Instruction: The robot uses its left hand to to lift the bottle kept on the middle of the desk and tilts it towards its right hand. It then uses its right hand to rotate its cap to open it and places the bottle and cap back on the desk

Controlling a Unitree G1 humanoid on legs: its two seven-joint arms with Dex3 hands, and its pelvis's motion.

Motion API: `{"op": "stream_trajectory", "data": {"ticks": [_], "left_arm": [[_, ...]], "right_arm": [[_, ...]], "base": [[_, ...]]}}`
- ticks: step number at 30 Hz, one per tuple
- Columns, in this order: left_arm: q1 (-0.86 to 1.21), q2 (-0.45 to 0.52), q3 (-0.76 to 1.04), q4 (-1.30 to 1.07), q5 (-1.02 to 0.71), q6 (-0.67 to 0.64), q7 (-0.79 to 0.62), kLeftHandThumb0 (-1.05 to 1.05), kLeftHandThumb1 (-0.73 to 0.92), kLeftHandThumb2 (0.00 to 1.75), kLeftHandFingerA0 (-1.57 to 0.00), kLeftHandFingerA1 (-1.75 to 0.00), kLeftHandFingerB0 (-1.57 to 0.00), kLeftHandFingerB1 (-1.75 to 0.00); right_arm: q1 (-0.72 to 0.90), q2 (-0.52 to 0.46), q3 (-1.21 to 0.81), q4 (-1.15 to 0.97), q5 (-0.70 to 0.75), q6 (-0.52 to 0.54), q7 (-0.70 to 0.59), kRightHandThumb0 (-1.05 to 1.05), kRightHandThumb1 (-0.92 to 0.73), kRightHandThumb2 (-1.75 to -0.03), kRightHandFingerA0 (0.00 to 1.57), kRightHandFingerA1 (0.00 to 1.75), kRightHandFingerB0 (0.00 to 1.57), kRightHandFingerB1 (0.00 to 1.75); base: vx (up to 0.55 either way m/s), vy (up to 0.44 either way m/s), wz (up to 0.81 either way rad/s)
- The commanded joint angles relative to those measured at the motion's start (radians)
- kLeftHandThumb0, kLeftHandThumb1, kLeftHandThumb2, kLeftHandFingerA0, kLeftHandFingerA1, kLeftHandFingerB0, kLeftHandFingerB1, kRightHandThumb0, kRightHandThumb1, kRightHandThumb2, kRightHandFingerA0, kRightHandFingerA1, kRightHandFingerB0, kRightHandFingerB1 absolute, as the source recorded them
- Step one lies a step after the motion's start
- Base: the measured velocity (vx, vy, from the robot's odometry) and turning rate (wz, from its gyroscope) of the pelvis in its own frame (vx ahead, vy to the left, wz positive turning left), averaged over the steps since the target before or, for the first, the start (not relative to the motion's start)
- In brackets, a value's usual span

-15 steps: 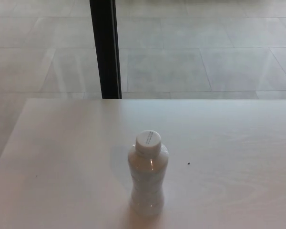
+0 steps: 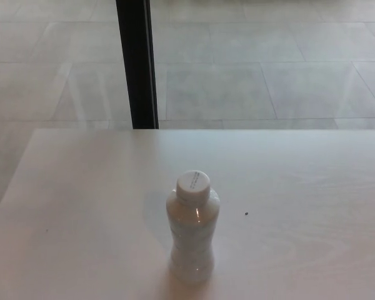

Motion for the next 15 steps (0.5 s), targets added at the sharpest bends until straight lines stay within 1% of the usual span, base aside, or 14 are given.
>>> {"op": "stream_trajectory", "data": {"ticks": [1,2,3,4,6,7,8,9,10,11,12,13,14,15], "left_arm": [[-0.137,0.098,0.105,-0.215,-0.18,0.007,-0.021,-0.73,0.67,0.62,-0.36,-0.4,-0.35,-0.34],[-0.153,0.103,0.109,-0.245,-0.179,0.022,-0.004,-0.73,0.67,0.62,-0.36,-0.4,-0.35,-0.34],[-0.193,0.117,0.12,-0.268,-0.192,0.05,0.011,-0.74,0.66,0.61,-0.4,-0.41,-0.39,-0.35],[-0.215,0.126,0.119,-0.29,-0.192,0.053,0.007,-0.82,0.56,0.97,-0.33,-0.54,-0.39,-0.5],[-0.248,0.139,0.117,-0.322,-0.193,0.059,0.002,-0.82,0.56,0.97,-0.33,-0.54,-0.39,-0.5],[-0.288,0.135,0.107,-0.43,-0.216,0.117,0.03,-0.84,0.5,0.96,-0.43,-0.57,-0.51,-0.49],[-0.306,0.128,0.081,-0.507,-0.201,0.131,0.049,-0.9,0.49,0.96,-0.56,-0.62,-0.55,-0.47],[-0.314,0.115,0.064,-0.558,-0.202,0.123,0.034,-0.91,0.58,0.59,-0.62,-0.58,-0.67,-0.43],[-0.33,0.098,0.046,-0.608,-0.206,0.137,0.038,-0.91,0.57,0.59,-0.69,-0.59,-0.72,-0.44],[-0.339,0.082,0.025,-0.648,-0.207,0.134,0.029,-0.88,0.56,0.58,-0.63,-0.59,-0.68,-0.46],[-0.353,0.051,-0.03,-0.723,-0.196,0.117,0.002,-0.99,0.45,0.92,-0.55,-0.67,-0.56,-0.5],[-0.355,0.022,-0.066,-0.788,-0.182,0.132,0.027,-0.83,0.44,0.96,-0.44,-0.65,-0.51,-0.55],[-0.353,-0.008,-0.103,-0.873,-0.181,0.174,0.062,-0.82,0.62,0.59,-0.46,-0.65,-0.52,-0.47],[-0.351,-0.017,-0.114,-0.903,-0.182,0.19,0.072,-0.82,0.62,0.59,-0.46,-0.65,-0.52,-0.47]], "right_arm": [[-0.17,-0.052,-0.029,-0.236,0.128,0.071,-0.048,-0.82,-0.75,-0.63,0.17,0.47,0.17,0.35],[-0.187,-0.052,-0.028,-0.263,0.127,0.077,-0.053,-0.82,-0.75,-0.63,0.17,0.47,0.17,0.35],[-0.203,-0.048,-0.024,-0.339,0.143,0.119,-0.063,-0.85,-0.56,-0.95,0.21,0.59,0.2,0.52],[-0.21,-0.052,-0.013,-0.375,0.143,0.126,-0.046,-0.91,-0.73,-0.62,0.29,0.77,0.26,0.58],[-0.221,-0.058,0.003,-0.43,0.143,0.137,-0.022,-0.91,-0.73,-0.62,0.29,0.77,0.26,0.58],[-0.251,-0.06,0.037,-0.494,0.144,0.145,-0.006,-0.95,-0.56,-0.97,0.33,0.75,0.28,0.63],[-0.258,-0.048,0.055,-0.566,0.156,0.176,-0.015,-0.97,-0.55,-0.95,0.37,0.75,0.35,0.65],[-0.276,-0.042,0.082,-0.599,0.126,0.182,-0.037,-0.95,-0.71,-0.62,0.33,0.69,0.33,0.57],[-0.283,-0.033,0.101,-0.654,0.129,0.204,-0.047,-0.92,-0.72,-0.62,0.27,0.58,0.25,0.49],[-0.295,-0.024,0.123,-0.687,0.125,0.217,-0.056,-0.88,-0.74,-0.63,0.2,0.44,0.19,0.34],[-0.321,-0.004,0.173,-0.741,0.111,0.229,-0.065,-0.83,-0.77,-0.64,0.17,0.4,0.16,0.3],[-0.335,0.003,0.203,-0.754,0.091,0.22,-0.059,-0.39,-0.42,-1.04,0.02,0.51,0.0,0.49],[-0.345,0.005,0.239,-0.761,0.059,0.204,-0.049,-0.81,-0.83,-0.66,0.11,0.41,0.12,0.23],[-0.348,0.005,0.251,-0.764,0.049,0.2,-0.046,-0.81,-0.83,-0.66,0.11,0.41,0.12,0.23]], "base": [[0.0,0.0,0.0],[0.0,0.0,0.0],[0.0,0.0,0.0],[0.0,0.0,0.0],[0.0,0.0,0.0],[0.0,0.0,0.0],[0.0,0.0,0.0],[0.0,0.0,0.0],[0.0,0.0,0.0],[0.0,0.0,0.0],[0.0,0.0,0.0],[0.0,0.0,0.0],[0.0,0.0,0.0],[0.0,0.0,0.0]]}}
